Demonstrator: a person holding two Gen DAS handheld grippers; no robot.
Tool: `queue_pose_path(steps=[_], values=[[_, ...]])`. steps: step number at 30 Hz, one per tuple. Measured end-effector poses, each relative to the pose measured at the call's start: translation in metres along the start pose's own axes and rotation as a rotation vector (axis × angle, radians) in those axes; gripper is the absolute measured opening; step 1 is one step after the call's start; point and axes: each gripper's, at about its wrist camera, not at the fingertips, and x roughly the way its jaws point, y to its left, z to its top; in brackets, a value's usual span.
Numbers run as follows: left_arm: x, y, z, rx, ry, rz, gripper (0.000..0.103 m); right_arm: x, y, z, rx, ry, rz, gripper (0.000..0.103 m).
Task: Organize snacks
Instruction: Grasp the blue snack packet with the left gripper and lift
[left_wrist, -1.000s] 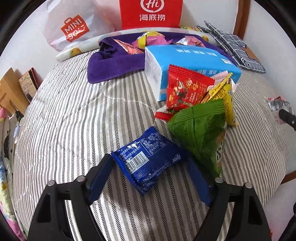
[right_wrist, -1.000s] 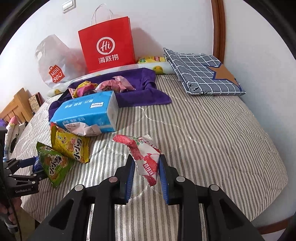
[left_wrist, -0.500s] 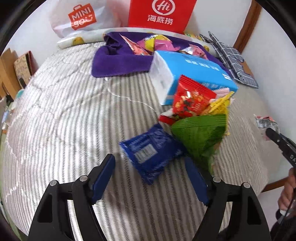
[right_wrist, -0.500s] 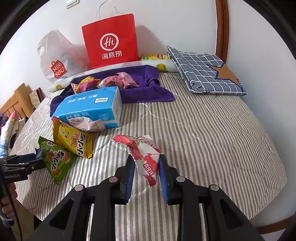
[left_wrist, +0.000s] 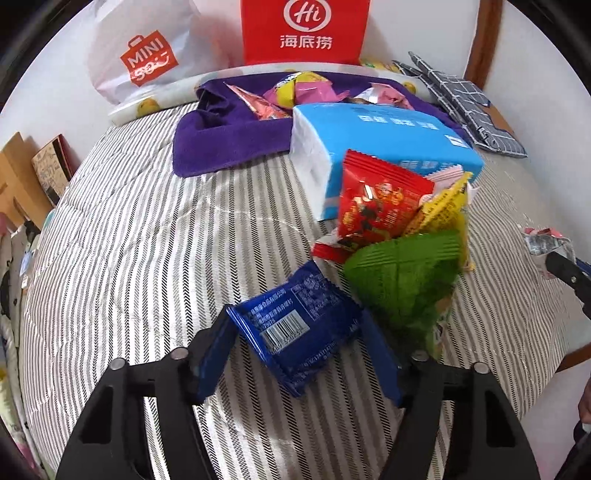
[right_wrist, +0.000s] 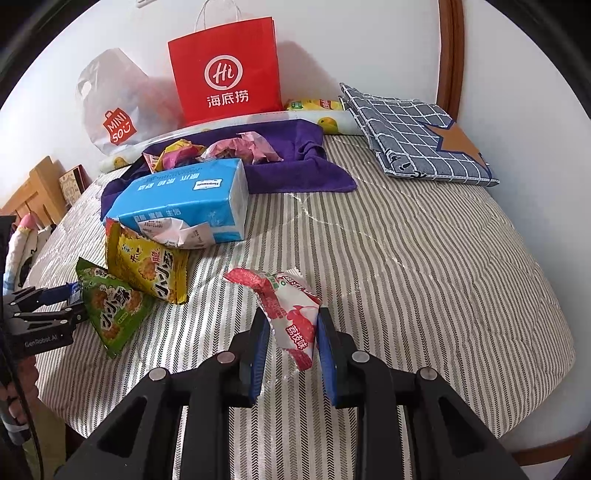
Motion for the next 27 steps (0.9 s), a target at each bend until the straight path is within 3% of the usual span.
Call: queue_pose_path(steps=[3, 7, 9, 27], values=[[-0.002, 0.002, 0.000, -0.010, -0.003, -0.012, 0.057, 0.000, 0.001, 0.000, 0.002, 0.003, 0.000, 0.024], [-0.007, 0.006, 0.000, -0.035, 0.004, -0.069, 0.039, -0.002, 0.004, 0.000, -0.009, 0.000, 0.001, 0.024], [-0.008, 0.009, 0.000, -0.049, 0.006, -0.100, 0.036, -0.004, 0.006, 0.001, -0.012, -0.005, 0.001, 0.024], [-0.035, 0.025, 0.011, -0.101, -0.052, -0.173, 0.033, -0.011, 0.021, 0.013, -0.041, -0.031, 0.010, 0.024]])
